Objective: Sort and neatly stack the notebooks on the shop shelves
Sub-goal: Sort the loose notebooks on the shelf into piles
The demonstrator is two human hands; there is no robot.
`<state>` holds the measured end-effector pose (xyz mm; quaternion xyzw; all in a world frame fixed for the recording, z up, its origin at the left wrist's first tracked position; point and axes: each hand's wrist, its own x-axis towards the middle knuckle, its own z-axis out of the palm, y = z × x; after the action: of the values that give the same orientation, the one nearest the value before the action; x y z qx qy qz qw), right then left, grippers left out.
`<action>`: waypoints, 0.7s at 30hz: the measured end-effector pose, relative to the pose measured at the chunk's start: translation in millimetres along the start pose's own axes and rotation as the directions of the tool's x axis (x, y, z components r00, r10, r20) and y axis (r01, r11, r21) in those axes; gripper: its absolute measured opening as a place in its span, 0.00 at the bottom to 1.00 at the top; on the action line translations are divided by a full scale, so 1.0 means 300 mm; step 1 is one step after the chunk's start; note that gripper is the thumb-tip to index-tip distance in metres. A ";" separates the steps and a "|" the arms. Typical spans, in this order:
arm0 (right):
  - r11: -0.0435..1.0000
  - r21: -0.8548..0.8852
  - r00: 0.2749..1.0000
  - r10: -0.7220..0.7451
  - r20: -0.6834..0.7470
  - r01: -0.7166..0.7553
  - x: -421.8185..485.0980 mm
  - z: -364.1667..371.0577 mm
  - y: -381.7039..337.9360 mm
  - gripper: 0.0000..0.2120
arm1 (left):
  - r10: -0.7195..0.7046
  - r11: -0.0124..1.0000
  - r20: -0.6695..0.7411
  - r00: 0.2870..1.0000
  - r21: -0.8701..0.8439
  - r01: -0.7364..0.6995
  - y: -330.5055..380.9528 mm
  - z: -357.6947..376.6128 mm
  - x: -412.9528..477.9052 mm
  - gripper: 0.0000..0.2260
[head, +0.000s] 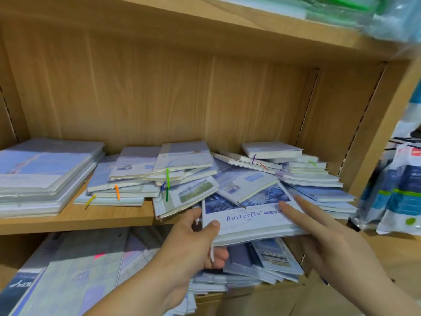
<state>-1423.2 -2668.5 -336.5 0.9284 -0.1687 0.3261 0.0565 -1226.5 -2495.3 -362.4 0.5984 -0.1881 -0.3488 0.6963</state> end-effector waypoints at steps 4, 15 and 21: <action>0.994 0.068 0.994 0.093 -0.048 -0.090 0.015 0.015 0.030 0.36 | -0.003 1.000 -0.061 0.998 -0.016 0.002 0.049 0.038 0.012 0.09; 0.968 0.076 0.954 0.251 -0.166 -0.241 0.170 0.104 0.026 0.22 | -0.060 0.984 -0.041 0.997 -0.172 0.052 0.173 0.123 0.065 0.09; 0.895 -0.350 0.951 0.307 0.027 -0.279 0.151 0.074 -0.011 0.19 | -0.021 0.994 0.125 0.992 -0.102 0.034 0.090 0.108 -0.003 0.08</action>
<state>-1375.8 -2682.9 -325.5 0.8809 -0.3626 0.2587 0.1601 -1242.1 -2516.4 -329.2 0.5410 -0.2044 -0.4043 0.7086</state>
